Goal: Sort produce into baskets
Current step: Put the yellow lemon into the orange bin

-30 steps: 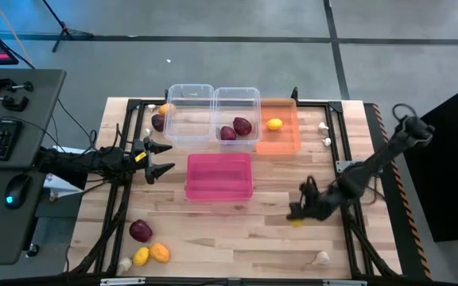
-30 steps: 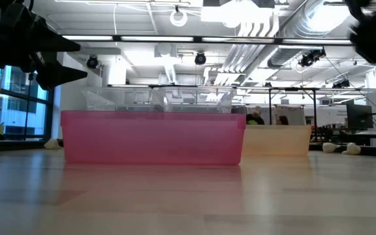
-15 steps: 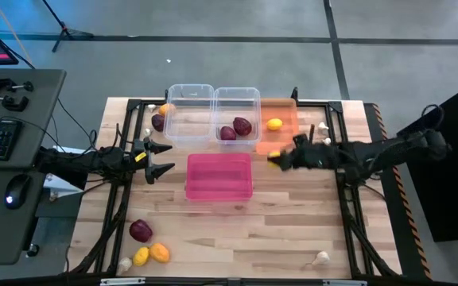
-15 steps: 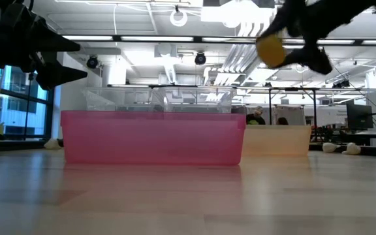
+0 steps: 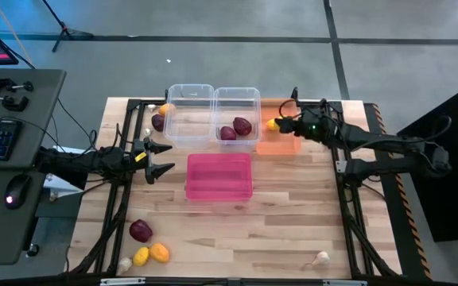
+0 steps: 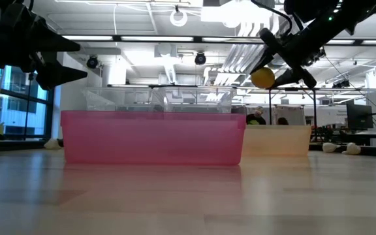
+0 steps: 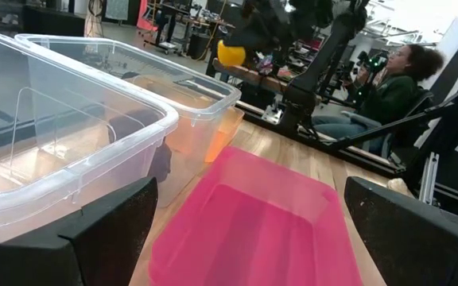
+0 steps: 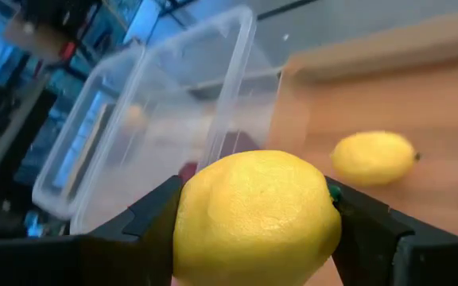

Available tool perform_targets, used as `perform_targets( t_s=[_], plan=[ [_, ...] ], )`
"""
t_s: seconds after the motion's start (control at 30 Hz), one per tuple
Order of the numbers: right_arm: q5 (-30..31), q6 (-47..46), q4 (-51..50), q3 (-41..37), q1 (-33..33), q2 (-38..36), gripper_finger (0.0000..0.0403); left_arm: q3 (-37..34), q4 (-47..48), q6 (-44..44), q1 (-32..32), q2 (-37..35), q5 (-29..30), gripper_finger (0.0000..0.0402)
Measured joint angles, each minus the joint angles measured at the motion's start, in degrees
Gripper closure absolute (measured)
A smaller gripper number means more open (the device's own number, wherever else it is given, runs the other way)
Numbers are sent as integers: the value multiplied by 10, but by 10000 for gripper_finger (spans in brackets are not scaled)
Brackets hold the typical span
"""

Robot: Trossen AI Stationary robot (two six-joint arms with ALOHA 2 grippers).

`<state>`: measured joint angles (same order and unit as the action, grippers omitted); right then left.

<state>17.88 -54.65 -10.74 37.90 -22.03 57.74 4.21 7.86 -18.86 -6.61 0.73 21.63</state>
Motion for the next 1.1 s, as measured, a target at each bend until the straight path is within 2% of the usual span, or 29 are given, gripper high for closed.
perform_targets(
  t_s=[0.2,0.37,0.5,0.6,0.83,0.97,1.1],
  plan=[
    [-4,50,30,0,-10,0,165,0,0,0,0,0,0,11],
    [18,63,34,0,-12,0,165,0,0,0,0,0,0,11],
    [-31,100,32,0,-21,0,158,0,0,0,0,0,0,11],
    [-48,124,31,0,-20,0,130,0,0,0,0,0,0,11],
    [-67,161,1,0,-27,-1,20,0,0,0,0,0,0,11],
    [-71,175,14,2,-39,-16,11,0,0,0,0,0,0,11],
    [-75,176,-12,52,-55,-35,17,0,0,0,0,0,0,11]
  ],
)
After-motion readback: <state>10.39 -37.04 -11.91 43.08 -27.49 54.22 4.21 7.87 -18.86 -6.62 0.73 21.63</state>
